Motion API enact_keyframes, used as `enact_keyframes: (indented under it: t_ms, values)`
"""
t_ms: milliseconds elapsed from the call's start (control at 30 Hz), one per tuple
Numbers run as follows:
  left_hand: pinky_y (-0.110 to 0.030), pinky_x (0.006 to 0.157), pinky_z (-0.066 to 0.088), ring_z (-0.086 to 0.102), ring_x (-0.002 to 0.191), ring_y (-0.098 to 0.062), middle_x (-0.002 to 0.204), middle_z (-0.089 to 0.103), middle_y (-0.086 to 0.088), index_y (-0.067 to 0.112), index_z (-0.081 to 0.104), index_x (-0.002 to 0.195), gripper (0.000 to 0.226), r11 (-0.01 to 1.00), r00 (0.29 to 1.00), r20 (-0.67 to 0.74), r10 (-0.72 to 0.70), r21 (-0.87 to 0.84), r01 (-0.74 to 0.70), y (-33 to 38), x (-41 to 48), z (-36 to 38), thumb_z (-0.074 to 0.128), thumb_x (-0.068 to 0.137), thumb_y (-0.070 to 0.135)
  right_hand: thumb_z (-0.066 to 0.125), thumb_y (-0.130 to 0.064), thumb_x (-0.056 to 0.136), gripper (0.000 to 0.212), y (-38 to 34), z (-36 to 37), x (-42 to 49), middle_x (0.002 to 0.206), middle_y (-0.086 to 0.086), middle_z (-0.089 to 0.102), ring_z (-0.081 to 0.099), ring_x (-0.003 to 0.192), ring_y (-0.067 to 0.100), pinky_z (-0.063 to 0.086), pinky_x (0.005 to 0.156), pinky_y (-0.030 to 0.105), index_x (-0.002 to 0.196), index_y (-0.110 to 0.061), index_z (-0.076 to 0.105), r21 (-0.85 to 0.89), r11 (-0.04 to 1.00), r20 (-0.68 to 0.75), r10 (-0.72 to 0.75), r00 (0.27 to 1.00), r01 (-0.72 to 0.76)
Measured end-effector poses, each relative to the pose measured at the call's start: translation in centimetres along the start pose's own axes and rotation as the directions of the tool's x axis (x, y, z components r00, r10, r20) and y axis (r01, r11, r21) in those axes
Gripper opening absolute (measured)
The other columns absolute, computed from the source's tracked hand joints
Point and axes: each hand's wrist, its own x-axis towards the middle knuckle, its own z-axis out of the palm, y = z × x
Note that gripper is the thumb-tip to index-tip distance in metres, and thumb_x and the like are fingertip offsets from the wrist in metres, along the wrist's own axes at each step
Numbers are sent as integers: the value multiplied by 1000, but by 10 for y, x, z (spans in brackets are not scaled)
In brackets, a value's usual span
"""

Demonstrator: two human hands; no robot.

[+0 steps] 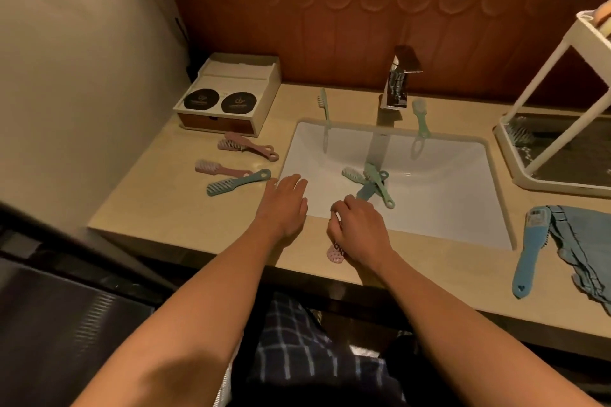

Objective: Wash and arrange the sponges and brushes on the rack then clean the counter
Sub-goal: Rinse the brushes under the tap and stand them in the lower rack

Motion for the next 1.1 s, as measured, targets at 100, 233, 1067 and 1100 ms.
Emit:
enact_keyframes:
  t_ms: [100, 233, 1067, 1100]
  values:
    - [-46, 123, 11, 27, 150, -24, 163, 28, -5, 19, 33, 153, 47, 999, 999, -37, -40, -17, 40, -19, -9, -3, 32, 108, 32, 42, -30, 100, 31, -26, 6, 18, 102, 5, 65, 60, 87, 22, 50, 77, 38, 109, -15, 68, 31, 999, -2, 30, 1000, -29]
    - [-43, 123, 14, 23, 150, -25, 163, 26, -8, 14, 32, 153, 49, 997, 994, -79, -82, -17, 81, -54, -25, -12, 36, 105, 27, 42, -26, 100, 27, -67, 14, 43, 99, 6, 61, 57, 85, 23, 46, 74, 38, 106, -14, 65, 42, 999, 12, -15, 1000, 14]
    - [-40, 88, 34, 58, 105, -27, 129, 61, -1, 23, 57, 119, 29, 989, 972, -199, -125, 56, 138, -87, -38, -2, 61, 91, 14, 60, -13, 84, 41, -47, 5, 19, 130, 0, 53, 46, 122, 19, 53, 88, 33, 124, -21, 60, 241, 813, 216, -578, 787, 531]
    - [-40, 88, 34, 58, 106, -27, 132, 60, -2, 23, 58, 120, 32, 990, 971, -202, -125, 40, 135, -84, -36, -2, 63, 91, 12, 60, -17, 87, 39, -43, 3, 19, 131, 0, 54, 47, 121, 19, 53, 88, 31, 126, -22, 60, 231, 804, 215, -592, 777, 549]
